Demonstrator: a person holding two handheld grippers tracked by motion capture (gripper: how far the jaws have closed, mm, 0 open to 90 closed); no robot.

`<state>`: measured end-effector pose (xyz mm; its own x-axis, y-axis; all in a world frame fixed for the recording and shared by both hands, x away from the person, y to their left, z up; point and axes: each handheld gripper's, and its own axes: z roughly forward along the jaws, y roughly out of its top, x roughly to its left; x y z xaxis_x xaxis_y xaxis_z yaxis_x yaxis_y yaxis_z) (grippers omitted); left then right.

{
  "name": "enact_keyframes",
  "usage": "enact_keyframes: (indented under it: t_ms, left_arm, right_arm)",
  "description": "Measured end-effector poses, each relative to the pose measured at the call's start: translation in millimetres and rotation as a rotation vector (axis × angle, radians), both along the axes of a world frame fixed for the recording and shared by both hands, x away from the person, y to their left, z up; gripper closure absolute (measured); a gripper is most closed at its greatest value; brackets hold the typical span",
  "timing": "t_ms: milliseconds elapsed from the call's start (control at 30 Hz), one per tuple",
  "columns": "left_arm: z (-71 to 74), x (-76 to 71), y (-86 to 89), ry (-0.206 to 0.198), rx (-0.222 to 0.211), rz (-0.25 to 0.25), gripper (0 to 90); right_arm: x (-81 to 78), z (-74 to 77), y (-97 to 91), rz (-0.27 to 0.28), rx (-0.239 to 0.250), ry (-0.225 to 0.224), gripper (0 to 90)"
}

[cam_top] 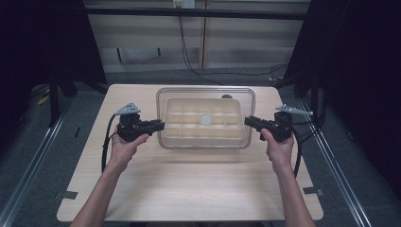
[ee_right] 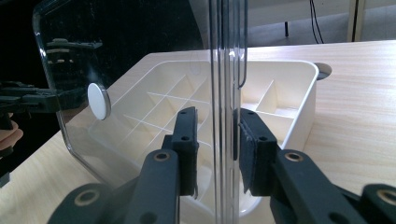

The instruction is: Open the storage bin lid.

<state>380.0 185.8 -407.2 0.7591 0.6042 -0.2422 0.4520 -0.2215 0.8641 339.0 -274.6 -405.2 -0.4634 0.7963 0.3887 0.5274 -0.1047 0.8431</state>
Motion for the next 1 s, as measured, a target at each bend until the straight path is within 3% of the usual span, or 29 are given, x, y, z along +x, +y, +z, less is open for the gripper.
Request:
enact_keyframes:
  t_ms: [500, 767, 1000]
  left_arm:
    - [9.1, -6.8, 4.1, -0.013, -0.011, 0.000, 74.4]
    - [11.4, -10.9, 5.8, -0.019, 0.010, -0.003, 74.1]
    - [19.2, -20.0, 6.6, -0.017, 0.021, -0.012, 74.0]
  right_arm:
    - [-8.0, 9.0, 3.4, 0.006, 0.003, -0.011, 70.7]
    - [-15.5, 16.1, 7.1, 0.009, -0.031, -0.023, 70.6]
    - [-22.6, 22.0, 7.2, 0.016, -0.029, -0.022, 70.9]
